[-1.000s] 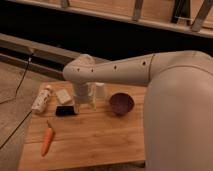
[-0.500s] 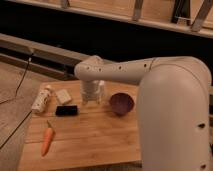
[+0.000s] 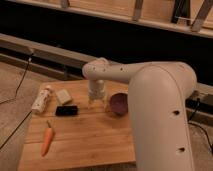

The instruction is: Push the ceramic bowl across the table

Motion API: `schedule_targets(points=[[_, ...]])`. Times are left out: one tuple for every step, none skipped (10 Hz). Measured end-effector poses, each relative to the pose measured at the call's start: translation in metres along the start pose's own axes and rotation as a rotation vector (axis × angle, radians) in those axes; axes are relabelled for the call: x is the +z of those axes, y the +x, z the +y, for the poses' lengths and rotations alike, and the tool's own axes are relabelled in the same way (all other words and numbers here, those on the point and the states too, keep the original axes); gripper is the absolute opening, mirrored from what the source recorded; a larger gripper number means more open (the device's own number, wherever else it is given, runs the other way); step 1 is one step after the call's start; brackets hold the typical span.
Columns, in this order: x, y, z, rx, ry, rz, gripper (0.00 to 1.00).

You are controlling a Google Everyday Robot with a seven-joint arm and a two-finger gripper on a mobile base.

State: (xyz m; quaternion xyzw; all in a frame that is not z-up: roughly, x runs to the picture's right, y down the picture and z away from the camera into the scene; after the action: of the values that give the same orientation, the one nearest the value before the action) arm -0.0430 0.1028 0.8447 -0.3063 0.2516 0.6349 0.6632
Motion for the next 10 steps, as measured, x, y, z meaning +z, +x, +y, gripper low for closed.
schedule_targets(points=[[0.007, -0.008, -0.004, 0.009, -0.005, 0.003, 0.65], [0.015, -0.017, -0.009, 0.018, -0.010, 0.007, 0.65], [0.019, -0.021, -0.012, 0.025, -0.012, 0.009, 0.65], [0.025, -0.026, -0.016, 0.032, -0.014, 0.013, 0.65], [0.029, -0.031, -0.021, 0.042, -0.012, 0.015, 0.65], [0.031, -0.034, -0.027, 0.053, -0.009, 0.015, 0.65], [0.031, -0.036, -0.033, 0.064, -0.005, 0.014, 0.65], [0.031, -0.038, -0.040, 0.079, -0.003, 0.012, 0.65], [0.030, -0.040, -0.049, 0.105, -0.002, 0.008, 0.65], [0.029, -0.040, -0.055, 0.119, -0.001, 0.006, 0.65]])
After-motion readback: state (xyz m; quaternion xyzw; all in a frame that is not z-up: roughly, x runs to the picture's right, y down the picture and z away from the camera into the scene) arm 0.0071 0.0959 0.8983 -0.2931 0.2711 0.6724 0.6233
